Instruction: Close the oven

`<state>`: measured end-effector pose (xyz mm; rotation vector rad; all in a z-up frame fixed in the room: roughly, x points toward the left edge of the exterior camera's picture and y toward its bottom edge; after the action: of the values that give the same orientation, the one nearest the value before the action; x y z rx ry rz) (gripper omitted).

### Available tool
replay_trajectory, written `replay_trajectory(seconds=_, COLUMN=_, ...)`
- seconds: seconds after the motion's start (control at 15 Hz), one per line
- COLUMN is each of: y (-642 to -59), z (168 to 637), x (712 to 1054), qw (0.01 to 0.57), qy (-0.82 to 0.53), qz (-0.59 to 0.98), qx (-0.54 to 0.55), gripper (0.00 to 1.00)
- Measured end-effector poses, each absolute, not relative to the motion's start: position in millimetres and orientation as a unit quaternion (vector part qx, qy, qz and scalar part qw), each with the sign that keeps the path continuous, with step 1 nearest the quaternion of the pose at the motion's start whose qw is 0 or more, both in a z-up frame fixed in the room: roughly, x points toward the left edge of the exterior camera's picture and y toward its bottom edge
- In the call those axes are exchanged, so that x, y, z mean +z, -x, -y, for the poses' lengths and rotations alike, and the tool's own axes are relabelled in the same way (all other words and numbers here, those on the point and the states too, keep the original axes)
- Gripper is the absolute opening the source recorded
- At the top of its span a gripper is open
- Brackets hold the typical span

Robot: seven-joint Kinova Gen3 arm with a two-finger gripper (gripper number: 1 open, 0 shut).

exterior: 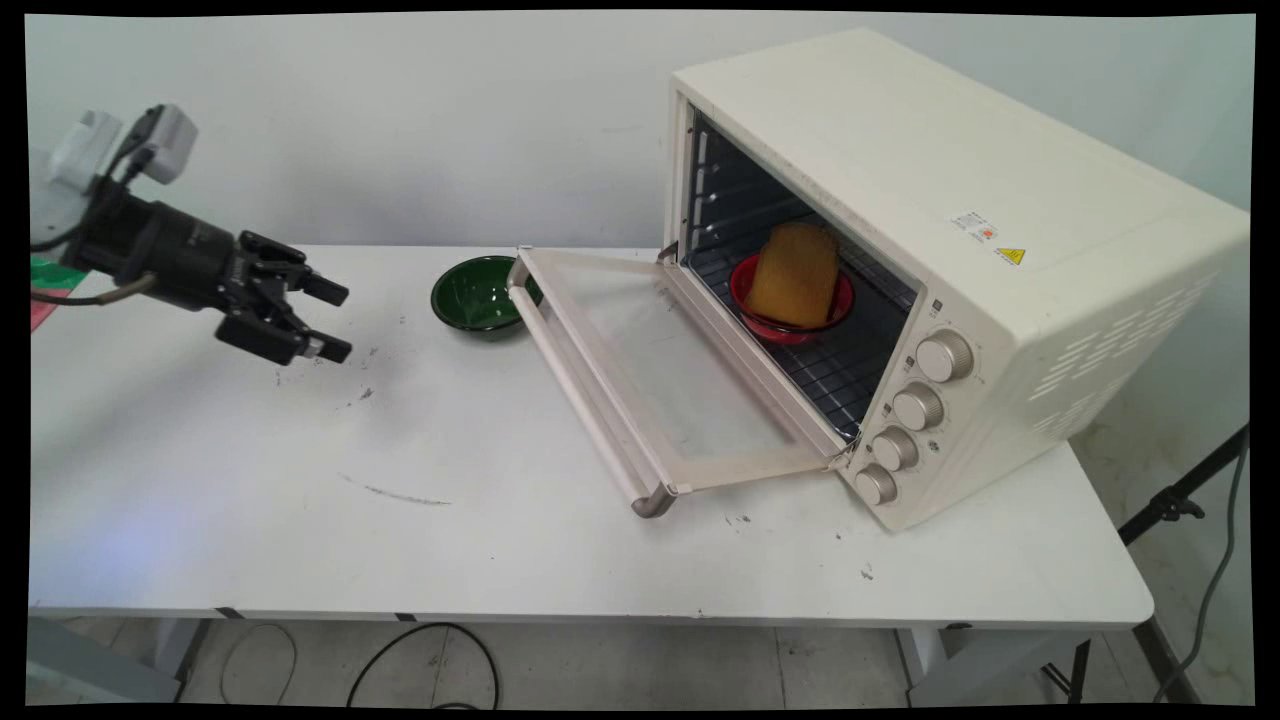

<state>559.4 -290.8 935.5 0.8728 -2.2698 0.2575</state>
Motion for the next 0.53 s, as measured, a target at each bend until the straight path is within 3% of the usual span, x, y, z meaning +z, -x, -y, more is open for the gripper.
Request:
replay_trajectory(seconds=0.47, y=-512, z=317, x=902, qw=0.314, qy=-0.337, qz=0.880, qx=0.111, gripper=1.00)
replay_trajectory(seconds=0.53, y=-505, z=321, x=895, qw=0.314, qy=-0.338, qz=0.880, qx=0.112, gripper=0.00)
